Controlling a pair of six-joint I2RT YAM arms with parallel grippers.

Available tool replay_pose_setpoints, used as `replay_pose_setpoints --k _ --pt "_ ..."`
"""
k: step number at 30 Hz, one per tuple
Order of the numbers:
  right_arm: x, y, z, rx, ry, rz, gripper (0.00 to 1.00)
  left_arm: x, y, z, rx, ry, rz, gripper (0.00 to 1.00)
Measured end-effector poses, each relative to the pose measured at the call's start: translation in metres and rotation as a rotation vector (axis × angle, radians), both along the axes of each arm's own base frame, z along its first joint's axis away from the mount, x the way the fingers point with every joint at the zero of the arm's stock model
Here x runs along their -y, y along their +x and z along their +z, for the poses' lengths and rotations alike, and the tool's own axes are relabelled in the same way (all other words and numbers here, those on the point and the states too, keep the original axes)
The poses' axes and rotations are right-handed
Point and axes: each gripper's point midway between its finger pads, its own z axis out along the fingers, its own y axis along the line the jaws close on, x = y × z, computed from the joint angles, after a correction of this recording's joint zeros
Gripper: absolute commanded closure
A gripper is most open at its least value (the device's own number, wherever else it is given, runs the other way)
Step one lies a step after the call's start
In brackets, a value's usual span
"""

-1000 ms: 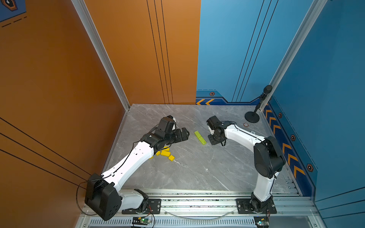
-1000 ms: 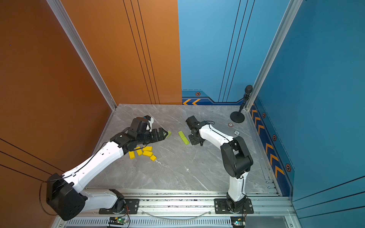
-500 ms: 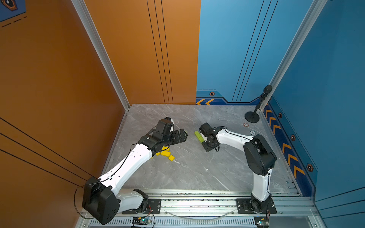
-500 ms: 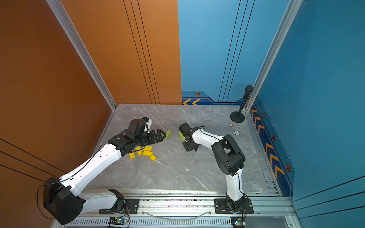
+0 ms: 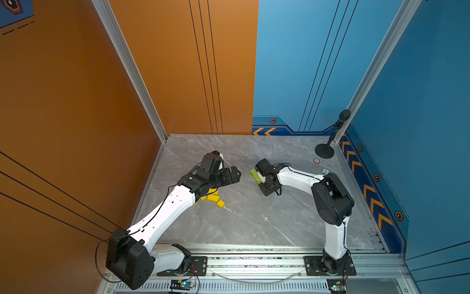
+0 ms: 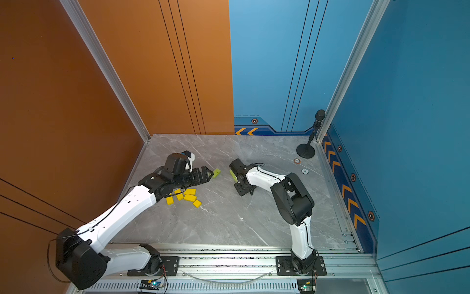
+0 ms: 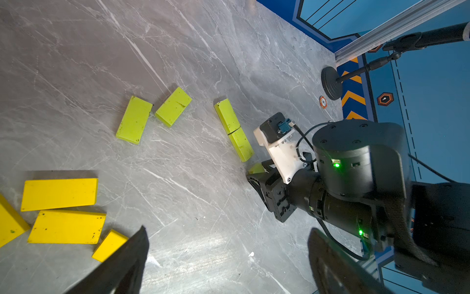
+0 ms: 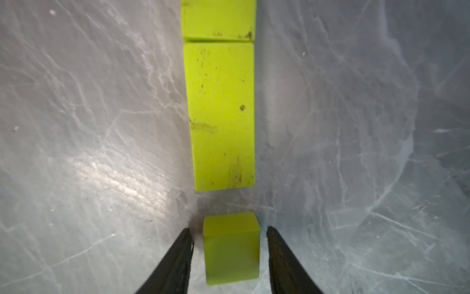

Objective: Assemble the letter v with building blocks
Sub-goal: Assemble the building block at the center of the board.

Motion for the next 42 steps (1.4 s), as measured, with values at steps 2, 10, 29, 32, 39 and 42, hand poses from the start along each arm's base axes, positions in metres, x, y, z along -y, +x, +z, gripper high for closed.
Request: replay_pose_setpoints --k 2,10,29,32,39,42 --pt "0.0 0.0 0.001 0.002 0.002 0.002 0.46 0.0 0.0 0.0 0.0 0.0 0.0 0.02" --pt "0.005 -0.006 0.026 0.034 0.052 -0.002 0.47 0.001 -0.001 0.0 -0.001 -0.002 -0.002 0.02" --pt "0.013 -0.021 0.007 -0.022 0.065 -0.009 0.55 0.005 -0.003 -0.009 -0.016 0.003 -0.01 0.02" --pt "0.013 -0.021 -0.001 -0.036 0.059 -0.009 0.56 0.003 -0.006 -0.018 -0.033 0.012 -0.009 0.02" --pt "0.01 -0.016 -0.004 -0.035 0.069 -0.011 0.64 0.0 -0.006 -0.022 -0.043 0.017 -0.002 0.02" --pt "0.01 -0.014 -0.004 -0.034 0.078 -0.015 0.66 -0.001 -0.006 -0.022 -0.042 0.017 -0.001 0.02"
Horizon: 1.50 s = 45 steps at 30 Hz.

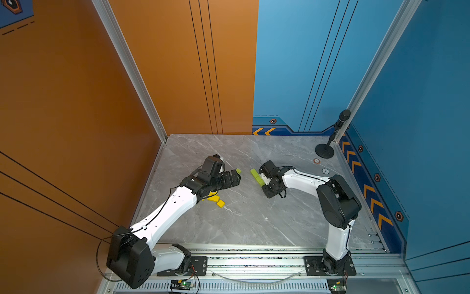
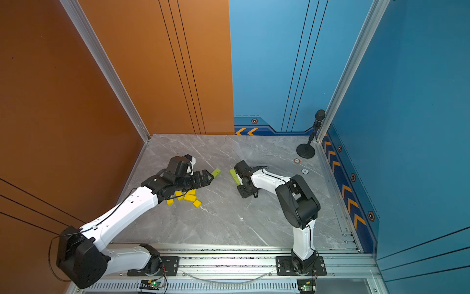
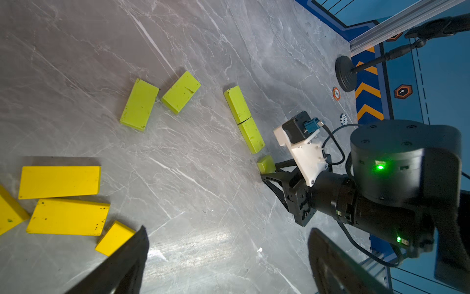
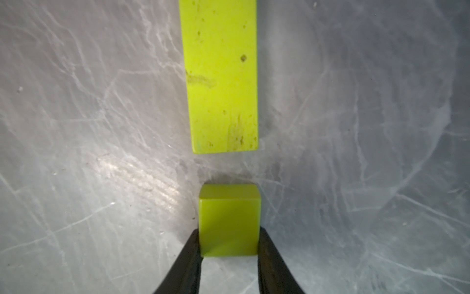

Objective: Assemble the letter v with building blocks
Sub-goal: Assemble the building block at the center of the board.

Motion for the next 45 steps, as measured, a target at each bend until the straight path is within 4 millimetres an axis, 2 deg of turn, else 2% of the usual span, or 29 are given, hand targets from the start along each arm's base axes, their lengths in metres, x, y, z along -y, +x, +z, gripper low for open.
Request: replay_pose_setpoints --k 45 --pt "-0.006 0.013 0.0 0.015 0.002 0.055 0.65 -0.006 0.002 -0.004 -0.003 0.005 0.013 0.02"
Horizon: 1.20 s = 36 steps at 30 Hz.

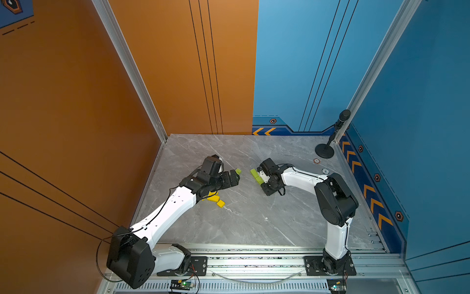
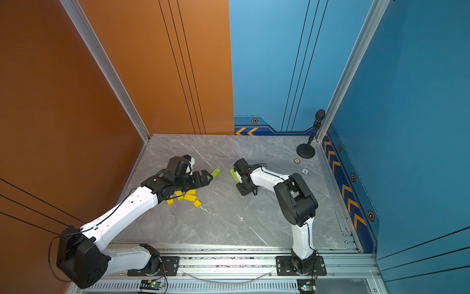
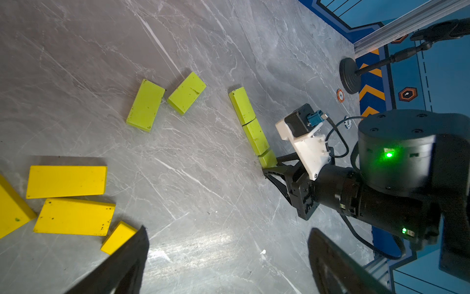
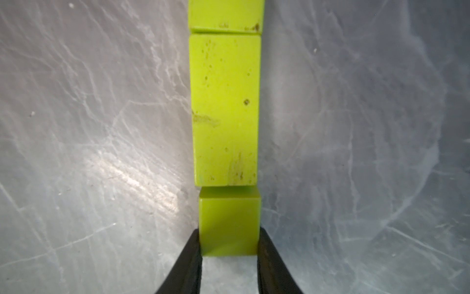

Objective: Assemble the letter v with building blocks
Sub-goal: Assemble the building block at the center of the board.

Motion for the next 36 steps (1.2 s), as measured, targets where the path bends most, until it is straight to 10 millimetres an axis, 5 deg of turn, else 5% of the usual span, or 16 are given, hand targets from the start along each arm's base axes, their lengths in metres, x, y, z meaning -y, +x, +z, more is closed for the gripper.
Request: replay_pose_setpoints --k 36 --pt "-0.0018 -0.0006 0.0003 0.005 -0.006 0.02 0.64 0.0 -0.0001 -0.0001 -0.001 0.0 0.0 0.02"
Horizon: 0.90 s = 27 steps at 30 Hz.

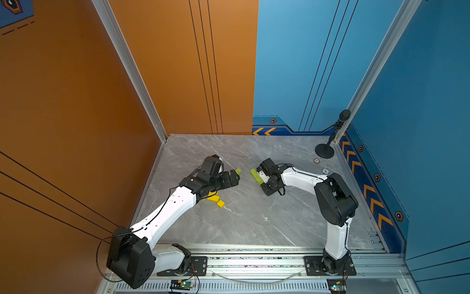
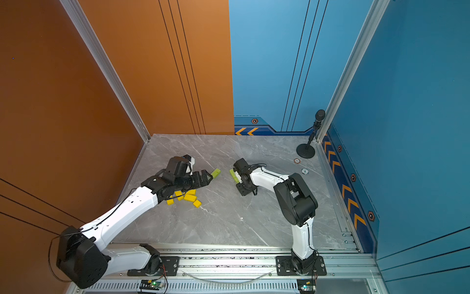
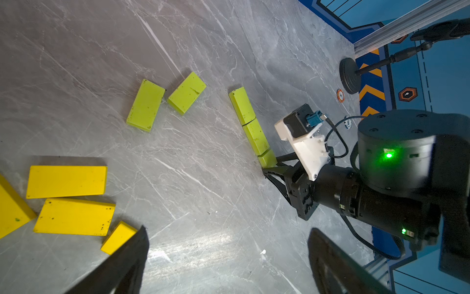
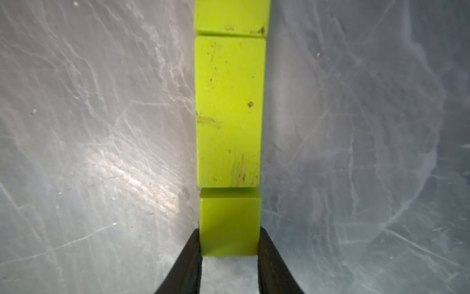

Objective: Assemble the letter v with building blocks
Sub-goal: Assemble the building block at the center of the board.

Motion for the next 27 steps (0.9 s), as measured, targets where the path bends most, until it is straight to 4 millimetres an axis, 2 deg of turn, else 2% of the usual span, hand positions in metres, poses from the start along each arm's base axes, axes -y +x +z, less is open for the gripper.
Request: replay_pose_setpoints --k 27 --pt "-0.0025 0.0027 -0.0003 -0.001 -0.002 0.004 0.63 -0.0001 0.0001 0.0 0.0 0.0 0.0 0.02"
